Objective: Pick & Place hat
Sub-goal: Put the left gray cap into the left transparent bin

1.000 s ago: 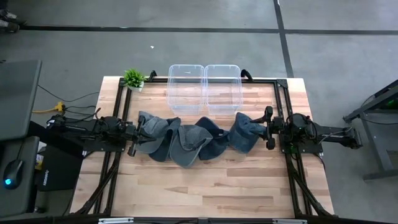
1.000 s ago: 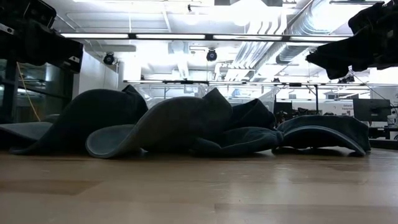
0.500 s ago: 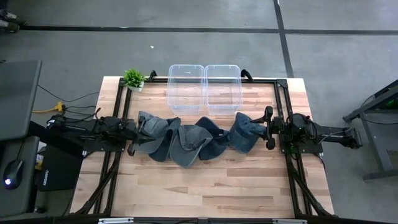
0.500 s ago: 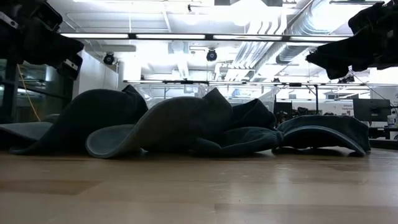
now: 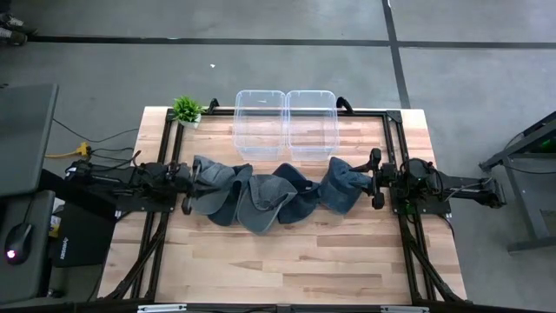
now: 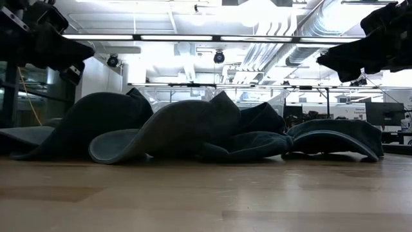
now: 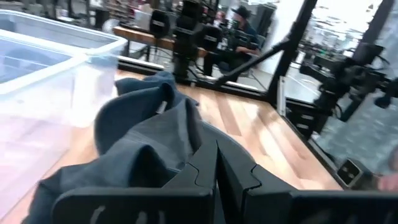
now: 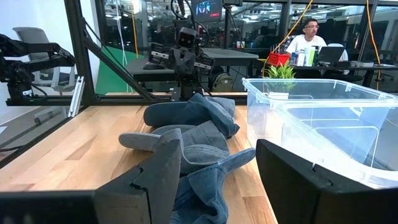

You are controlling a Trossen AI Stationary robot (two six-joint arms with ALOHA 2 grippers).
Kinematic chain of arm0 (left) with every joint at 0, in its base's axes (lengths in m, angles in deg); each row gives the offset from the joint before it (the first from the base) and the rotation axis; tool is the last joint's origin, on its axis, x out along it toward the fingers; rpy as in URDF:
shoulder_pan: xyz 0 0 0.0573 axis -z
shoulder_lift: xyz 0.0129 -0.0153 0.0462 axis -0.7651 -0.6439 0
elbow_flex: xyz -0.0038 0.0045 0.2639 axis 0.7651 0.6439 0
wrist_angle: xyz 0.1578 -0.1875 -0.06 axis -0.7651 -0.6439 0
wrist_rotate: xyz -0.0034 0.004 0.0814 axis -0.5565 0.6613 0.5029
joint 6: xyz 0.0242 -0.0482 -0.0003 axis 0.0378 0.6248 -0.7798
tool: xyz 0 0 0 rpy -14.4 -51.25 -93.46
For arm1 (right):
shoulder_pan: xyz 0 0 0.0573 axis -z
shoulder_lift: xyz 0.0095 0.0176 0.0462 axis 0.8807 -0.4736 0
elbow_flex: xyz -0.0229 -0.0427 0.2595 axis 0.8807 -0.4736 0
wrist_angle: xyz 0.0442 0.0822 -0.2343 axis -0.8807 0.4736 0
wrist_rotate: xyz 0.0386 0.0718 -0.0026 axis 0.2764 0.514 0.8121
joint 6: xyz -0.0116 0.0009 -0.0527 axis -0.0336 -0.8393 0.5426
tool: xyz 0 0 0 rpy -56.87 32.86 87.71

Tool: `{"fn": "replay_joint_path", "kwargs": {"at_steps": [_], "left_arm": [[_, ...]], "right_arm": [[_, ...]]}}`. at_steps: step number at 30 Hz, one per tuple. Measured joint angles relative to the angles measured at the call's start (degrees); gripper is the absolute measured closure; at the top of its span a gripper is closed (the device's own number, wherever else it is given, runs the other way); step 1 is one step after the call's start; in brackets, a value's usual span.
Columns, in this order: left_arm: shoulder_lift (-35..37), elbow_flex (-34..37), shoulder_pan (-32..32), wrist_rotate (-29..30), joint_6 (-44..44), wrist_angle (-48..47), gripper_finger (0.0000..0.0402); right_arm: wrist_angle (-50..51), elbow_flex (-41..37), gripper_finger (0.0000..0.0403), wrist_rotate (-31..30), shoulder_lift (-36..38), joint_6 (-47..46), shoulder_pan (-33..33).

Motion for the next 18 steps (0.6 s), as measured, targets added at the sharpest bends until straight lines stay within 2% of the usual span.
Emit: {"fn": "replay_joint_path", "kwargs": {"at_steps": [5, 9, 15, 18], "left_arm": [[0.0, -0.07, 0.0, 7.77, -0.68, 0.31, 0.04], [-0.02, -0.14, -0.01, 11.67, -6.03, 0.34, 0.0373], [-0.02, -0.14, 0.0, 14.29, -11.15, 0.36, 0.0274], [-0.02, -0.2, 0.02, 21.47, -9.87, 0.42, 0.0213]], "right_arm": [[0.0, 0.01, 0.0198, 0.0, 0.0, 0.02, 0.01], [0.0, 0.01, 0.0198, 0.0, 0.0, 0.0, 0.0], [0.0, 0.0, 0.0198, -0.01, 0.0, 0.0, 0.01], [0.0, 0.01, 0.0198, 0.0, 0.01, 0.02, 0.01]]}}
